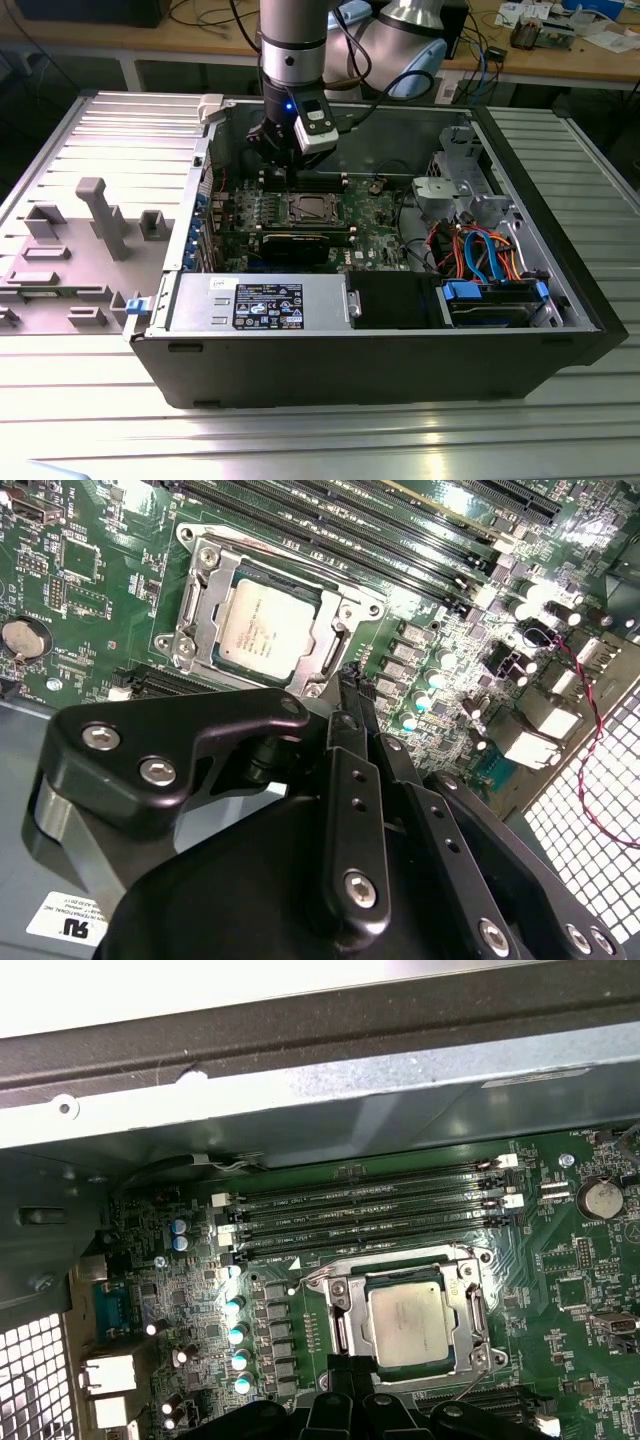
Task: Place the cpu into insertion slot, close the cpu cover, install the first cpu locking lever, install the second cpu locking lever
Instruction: 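Install the first cpu locking lever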
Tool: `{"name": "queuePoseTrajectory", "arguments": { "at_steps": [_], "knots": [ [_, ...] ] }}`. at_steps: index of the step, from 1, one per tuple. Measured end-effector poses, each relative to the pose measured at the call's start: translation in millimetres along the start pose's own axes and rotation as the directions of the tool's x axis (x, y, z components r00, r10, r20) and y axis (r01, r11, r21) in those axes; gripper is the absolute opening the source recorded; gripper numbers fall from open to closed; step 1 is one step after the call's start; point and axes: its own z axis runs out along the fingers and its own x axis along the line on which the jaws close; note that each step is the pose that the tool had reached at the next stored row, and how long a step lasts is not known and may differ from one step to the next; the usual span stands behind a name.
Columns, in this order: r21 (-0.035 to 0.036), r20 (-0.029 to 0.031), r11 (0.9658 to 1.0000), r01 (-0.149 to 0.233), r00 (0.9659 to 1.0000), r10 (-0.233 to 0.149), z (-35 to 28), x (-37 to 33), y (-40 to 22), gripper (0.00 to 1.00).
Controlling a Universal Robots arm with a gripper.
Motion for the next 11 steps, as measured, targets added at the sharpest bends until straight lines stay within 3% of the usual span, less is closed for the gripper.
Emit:
{"name": "queuePoseTrajectory", "arguments": {
  "at_steps": [11],
  "knots": [
    [-0.0001, 0.0001, 1.0, 0.002, 1.0, -0.002, 0.0, 0.4, 0.0, 0.11]
  ]
}}
